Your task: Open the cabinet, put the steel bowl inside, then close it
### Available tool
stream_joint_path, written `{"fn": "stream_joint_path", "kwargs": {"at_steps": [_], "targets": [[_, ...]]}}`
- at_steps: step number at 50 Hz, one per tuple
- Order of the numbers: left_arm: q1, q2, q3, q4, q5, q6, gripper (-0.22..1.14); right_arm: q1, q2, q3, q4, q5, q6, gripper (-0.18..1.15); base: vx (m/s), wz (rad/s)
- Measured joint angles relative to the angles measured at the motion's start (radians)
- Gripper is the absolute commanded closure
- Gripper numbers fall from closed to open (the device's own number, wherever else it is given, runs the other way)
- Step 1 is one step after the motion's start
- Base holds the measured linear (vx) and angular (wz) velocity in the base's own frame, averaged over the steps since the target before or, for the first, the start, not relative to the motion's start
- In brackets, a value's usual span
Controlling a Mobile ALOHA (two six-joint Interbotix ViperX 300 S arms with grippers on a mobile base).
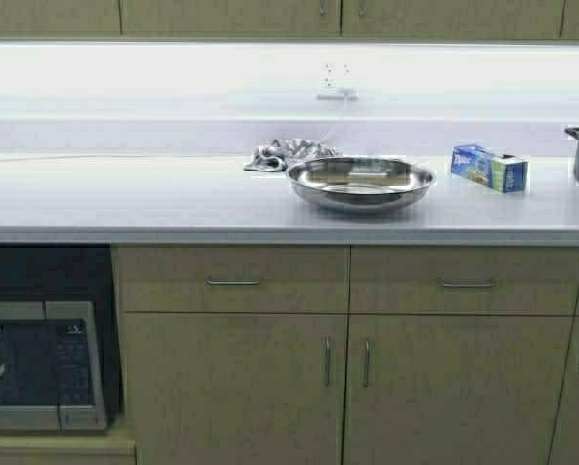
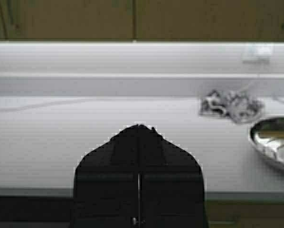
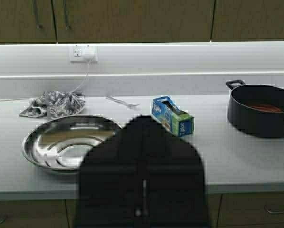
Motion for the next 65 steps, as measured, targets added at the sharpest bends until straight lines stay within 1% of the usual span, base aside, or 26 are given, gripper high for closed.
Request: {"fn": "stream_joint_path", "kwargs": {"at_steps": [2,5,9,13,26,38,50,54,65], "targets": [[0.0,0.0,0.002,0.0,0.0,0.0,0.91,0.0,0.0,0.0,0.0,0.002,0.0,0.87,0.03,-0.03],[0.0,0.002,0.006,0.008,-0.005,0.0,0.84,0.006,0.0,0.006,-0.002,0.003,0.006,0.88,0.04,-0.05],[0.0,0.012,0.009,0.012,-0.008,-0.009,0.87,0.009,0.003,0.011,0.0,0.006,0.015,0.92,0.07,-0.09],[0.0,0.034,0.011,0.012,-0.015,-0.025,0.9,0.011,0.008,0.014,-0.002,0.006,0.023,0.92,0.1,-0.14],[0.0,0.044,0.031,0.017,-0.066,-0.091,0.89,0.011,0.012,0.015,-0.012,0.006,0.025,0.92,0.15,-0.12],[0.0,0.044,0.032,0.021,-0.075,-0.092,0.89,0.011,0.025,0.015,-0.02,0.008,0.025,0.92,0.2,-0.02],[0.0,0.051,0.032,0.063,-0.075,-0.091,0.89,0.011,0.026,0.017,-0.025,0.008,0.025,0.92,0.27,0.02],[0.0,0.066,0.032,0.08,-0.075,-0.089,0.89,0.011,0.021,0.017,-0.025,0.008,0.025,0.92,0.29,0.07],[0.0,0.103,0.032,0.087,-0.075,-0.094,0.89,0.011,-0.015,0.034,-0.025,0.017,0.026,0.92,0.29,0.06]]}}
